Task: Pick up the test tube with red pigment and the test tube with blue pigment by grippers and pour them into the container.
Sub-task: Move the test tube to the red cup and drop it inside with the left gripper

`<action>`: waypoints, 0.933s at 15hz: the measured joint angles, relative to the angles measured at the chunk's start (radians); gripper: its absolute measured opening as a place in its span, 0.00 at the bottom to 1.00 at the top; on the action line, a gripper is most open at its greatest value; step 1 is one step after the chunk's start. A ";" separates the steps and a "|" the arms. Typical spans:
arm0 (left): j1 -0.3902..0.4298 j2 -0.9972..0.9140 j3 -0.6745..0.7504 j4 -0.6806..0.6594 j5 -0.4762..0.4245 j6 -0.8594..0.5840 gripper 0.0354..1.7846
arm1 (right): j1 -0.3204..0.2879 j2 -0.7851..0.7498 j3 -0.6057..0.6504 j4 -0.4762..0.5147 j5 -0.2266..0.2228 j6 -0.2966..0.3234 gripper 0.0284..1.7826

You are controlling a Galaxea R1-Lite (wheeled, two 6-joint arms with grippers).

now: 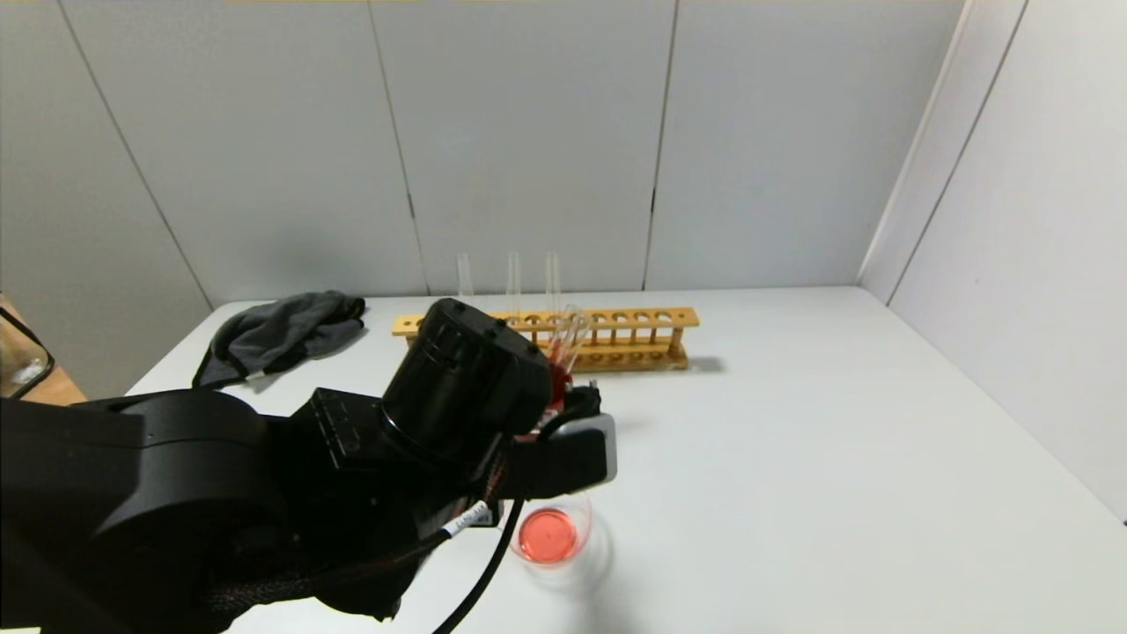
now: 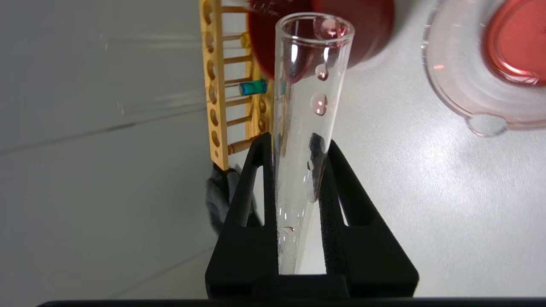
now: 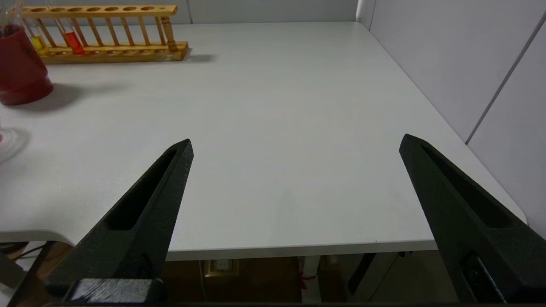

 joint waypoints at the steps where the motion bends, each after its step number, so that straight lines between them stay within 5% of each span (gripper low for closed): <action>1: 0.017 -0.011 0.010 -0.030 -0.011 -0.051 0.17 | 0.000 0.000 0.000 0.000 0.000 0.000 0.95; 8: 0.100 -0.101 0.028 -0.128 -0.242 -0.554 0.17 | 0.000 0.000 0.000 0.000 0.000 0.000 0.95; 14: 0.214 -0.182 0.087 -0.175 -0.277 -0.906 0.17 | 0.000 0.000 0.000 0.000 0.000 0.000 0.95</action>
